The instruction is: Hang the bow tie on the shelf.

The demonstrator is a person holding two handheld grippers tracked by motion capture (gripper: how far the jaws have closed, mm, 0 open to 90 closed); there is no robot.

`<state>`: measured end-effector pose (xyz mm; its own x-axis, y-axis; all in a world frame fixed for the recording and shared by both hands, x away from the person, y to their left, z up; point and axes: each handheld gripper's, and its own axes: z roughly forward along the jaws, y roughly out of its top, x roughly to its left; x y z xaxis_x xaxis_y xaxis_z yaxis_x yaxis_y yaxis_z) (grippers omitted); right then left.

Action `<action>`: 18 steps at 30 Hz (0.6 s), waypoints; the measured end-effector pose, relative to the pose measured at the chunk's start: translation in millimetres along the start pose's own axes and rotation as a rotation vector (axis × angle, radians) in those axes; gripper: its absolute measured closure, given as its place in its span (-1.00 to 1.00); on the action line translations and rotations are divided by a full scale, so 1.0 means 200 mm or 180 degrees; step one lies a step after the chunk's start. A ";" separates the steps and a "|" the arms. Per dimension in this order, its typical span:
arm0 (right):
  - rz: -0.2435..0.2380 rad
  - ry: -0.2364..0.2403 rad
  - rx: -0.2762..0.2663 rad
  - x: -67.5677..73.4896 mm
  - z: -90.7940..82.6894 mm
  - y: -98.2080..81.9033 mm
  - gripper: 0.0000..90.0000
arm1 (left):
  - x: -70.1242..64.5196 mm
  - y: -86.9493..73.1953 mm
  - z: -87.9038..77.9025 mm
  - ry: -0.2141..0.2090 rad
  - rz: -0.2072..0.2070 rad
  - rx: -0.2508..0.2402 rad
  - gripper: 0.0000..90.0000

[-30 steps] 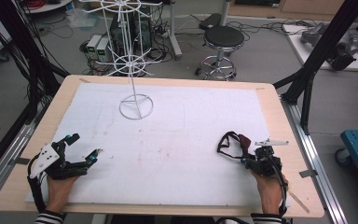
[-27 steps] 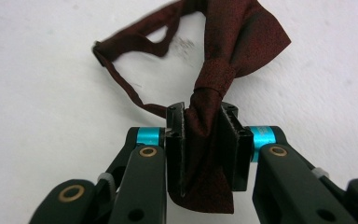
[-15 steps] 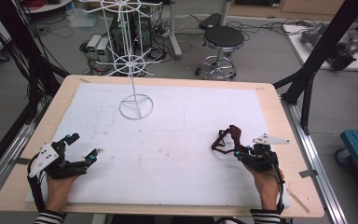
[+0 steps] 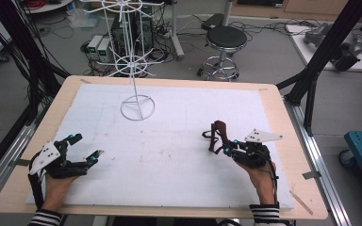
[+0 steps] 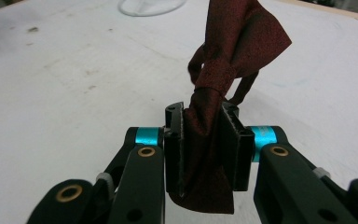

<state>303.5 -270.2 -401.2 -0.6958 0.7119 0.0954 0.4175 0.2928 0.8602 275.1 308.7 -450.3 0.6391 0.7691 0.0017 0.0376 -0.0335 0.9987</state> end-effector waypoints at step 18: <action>-0.0371 0.0603 -0.0233 0.06 0.09 0.14 0.64 | 0.01 0.18 0.09 -0.0461 0.0034 0.0187 -0.86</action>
<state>317.1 -242.8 -385.5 -0.8371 0.5412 0.0797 0.2892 0.3141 0.9043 291.7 296.9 -414.4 0.7436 0.6686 0.0009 0.0723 -0.0818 0.9940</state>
